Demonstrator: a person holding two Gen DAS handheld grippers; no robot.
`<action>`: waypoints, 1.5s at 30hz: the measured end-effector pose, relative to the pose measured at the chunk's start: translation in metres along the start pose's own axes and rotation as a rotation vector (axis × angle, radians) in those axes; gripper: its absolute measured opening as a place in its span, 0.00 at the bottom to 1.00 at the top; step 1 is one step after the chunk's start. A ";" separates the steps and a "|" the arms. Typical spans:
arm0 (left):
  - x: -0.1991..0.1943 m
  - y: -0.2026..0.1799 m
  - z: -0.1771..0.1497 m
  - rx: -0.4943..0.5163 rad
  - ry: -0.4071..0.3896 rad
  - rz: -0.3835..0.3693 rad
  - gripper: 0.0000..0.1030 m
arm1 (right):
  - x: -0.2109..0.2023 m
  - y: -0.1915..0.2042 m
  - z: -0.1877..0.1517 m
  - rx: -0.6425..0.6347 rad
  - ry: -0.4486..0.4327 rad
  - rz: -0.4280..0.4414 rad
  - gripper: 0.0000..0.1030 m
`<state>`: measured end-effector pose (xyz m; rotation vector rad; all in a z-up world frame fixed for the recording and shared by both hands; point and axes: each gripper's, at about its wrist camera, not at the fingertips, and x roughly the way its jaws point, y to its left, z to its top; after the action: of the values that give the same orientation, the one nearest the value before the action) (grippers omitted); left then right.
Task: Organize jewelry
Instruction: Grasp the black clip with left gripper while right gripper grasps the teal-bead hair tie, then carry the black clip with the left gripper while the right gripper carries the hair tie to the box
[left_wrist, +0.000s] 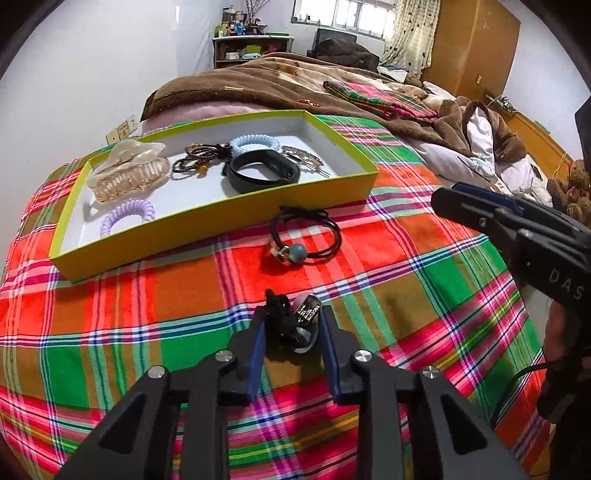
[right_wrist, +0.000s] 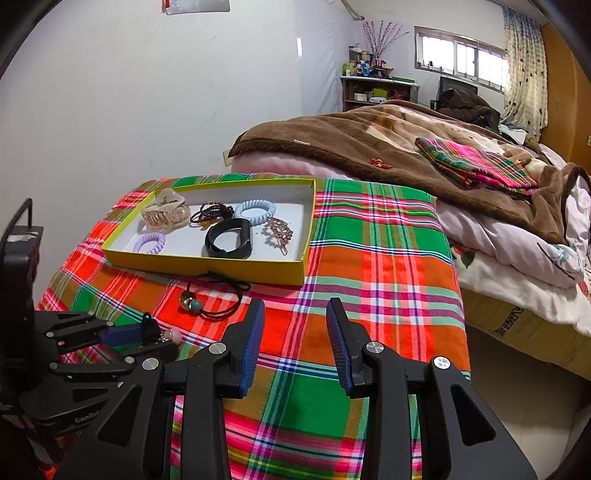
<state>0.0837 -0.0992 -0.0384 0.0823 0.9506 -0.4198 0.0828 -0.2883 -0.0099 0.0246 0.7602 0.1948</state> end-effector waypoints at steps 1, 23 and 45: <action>-0.003 0.003 0.001 -0.008 -0.007 -0.002 0.26 | 0.001 0.002 0.001 -0.003 0.003 0.004 0.35; -0.043 0.080 -0.008 -0.146 -0.070 0.052 0.24 | 0.060 0.081 0.011 -0.248 0.145 0.183 0.34; -0.044 0.093 -0.009 -0.162 -0.068 0.055 0.25 | 0.082 0.095 0.007 -0.308 0.177 0.116 0.18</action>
<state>0.0901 0.0015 -0.0186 -0.0529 0.9103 -0.2915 0.1299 -0.1800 -0.0518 -0.2438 0.8984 0.4266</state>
